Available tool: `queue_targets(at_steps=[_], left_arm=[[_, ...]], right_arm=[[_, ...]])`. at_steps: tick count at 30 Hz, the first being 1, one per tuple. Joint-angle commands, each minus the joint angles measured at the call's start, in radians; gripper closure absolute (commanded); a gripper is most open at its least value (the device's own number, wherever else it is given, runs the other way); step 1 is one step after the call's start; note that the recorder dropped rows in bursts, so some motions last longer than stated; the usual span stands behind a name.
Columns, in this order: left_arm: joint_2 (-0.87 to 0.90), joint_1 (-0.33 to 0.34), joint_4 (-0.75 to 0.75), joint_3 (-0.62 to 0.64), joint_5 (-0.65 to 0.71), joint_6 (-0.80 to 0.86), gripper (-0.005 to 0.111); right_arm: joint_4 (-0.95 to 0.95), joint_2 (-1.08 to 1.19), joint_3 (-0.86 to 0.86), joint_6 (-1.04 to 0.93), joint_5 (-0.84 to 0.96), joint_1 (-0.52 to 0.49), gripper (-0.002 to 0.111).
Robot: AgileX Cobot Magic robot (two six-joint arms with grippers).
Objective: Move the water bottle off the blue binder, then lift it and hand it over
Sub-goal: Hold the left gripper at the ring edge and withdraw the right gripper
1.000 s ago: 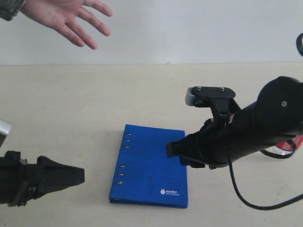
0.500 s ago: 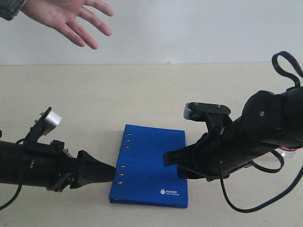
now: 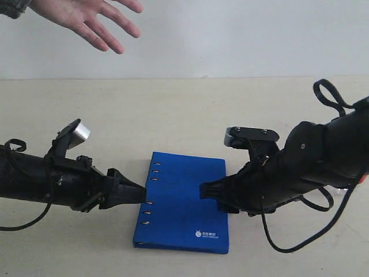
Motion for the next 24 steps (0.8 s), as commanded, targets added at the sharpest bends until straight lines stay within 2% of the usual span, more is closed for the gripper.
queue_targets(at_steps=[1, 5, 10, 16, 20, 22, 24], left_arm=[[-0.002, -0.005, -0.004, -0.006, 0.035, 0.012, 0.049], [-0.023, -0.003, -0.004, -0.015, 0.033, 0.022, 0.051], [-0.058, -0.003, -0.004, -0.015, 0.031, 0.029, 0.051], [-0.093, -0.003, -0.004, -0.015, 0.031, 0.048, 0.051], [-0.096, -0.003, -0.004, -0.015, 0.031, 0.048, 0.051], [-0.096, -0.003, -0.004, -0.015, 0.031, 0.048, 0.051], [-0.096, -0.003, -0.004, -0.015, 0.031, 0.048, 0.051]], right_arm=[[-0.001, -0.104, -0.008, -0.233, -0.077, 0.002, 0.066], [-0.001, -0.370, -0.010, -0.468, -0.122, 0.003, 0.066], [-0.068, -0.685, -0.010, -0.617, 0.085, 0.003, 0.066], [-0.450, -0.995, 0.018, -0.615, 0.502, 0.003, 0.066], [-0.567, -1.097, 0.137, -0.546, 0.719, 0.003, 0.067], [-0.552, -1.133, 0.243, -0.498, 0.712, 0.003, 0.067], [-0.447, -1.154, 0.362, -0.410, 0.557, 0.003, 0.067]])
